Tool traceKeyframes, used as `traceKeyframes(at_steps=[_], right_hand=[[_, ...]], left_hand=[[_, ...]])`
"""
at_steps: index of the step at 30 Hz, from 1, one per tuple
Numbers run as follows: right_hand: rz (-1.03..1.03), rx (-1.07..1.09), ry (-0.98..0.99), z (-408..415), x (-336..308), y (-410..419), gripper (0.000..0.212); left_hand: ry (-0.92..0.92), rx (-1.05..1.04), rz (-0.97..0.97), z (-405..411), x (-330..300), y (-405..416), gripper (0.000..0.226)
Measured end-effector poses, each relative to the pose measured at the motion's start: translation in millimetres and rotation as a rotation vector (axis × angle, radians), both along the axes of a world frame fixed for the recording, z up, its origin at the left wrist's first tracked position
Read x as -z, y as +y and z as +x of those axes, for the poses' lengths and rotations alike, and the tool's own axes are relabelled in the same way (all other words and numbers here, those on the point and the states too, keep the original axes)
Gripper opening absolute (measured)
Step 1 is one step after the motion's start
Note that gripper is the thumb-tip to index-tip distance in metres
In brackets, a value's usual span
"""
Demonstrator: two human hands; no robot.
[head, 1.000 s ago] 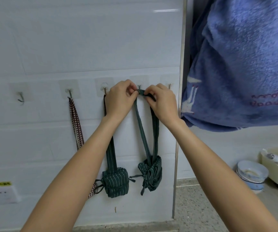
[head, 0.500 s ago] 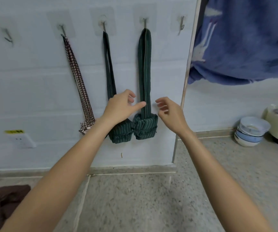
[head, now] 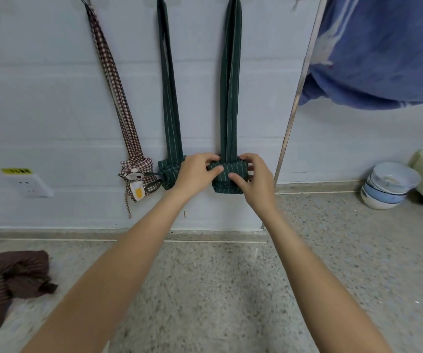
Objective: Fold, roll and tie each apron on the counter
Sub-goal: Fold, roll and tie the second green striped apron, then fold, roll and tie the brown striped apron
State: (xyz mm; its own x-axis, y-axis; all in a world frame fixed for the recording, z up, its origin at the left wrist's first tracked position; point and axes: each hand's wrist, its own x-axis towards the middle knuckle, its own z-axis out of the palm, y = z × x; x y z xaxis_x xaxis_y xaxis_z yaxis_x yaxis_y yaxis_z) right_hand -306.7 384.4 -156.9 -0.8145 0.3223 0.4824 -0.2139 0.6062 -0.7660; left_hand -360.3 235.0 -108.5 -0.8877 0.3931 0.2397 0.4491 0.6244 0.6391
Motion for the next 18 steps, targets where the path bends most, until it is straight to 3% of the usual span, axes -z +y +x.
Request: traceKeyframes(at_steps=[8,13,18], right_hand=[[0.194,0.111,-0.001,-4,0,1,0.043],[0.276,0.113,0.157,15,-1,-4,0.041],[0.365,0.058,0.344,40,-12,-25,0.024]], left_hand=[[0.133,-0.061,-0.032,0,4,10,0.031],[0.308,-0.061,-0.095,20,1,8,0.035],[0.411,-0.074,0.143,52,-3,-17,0.024]])
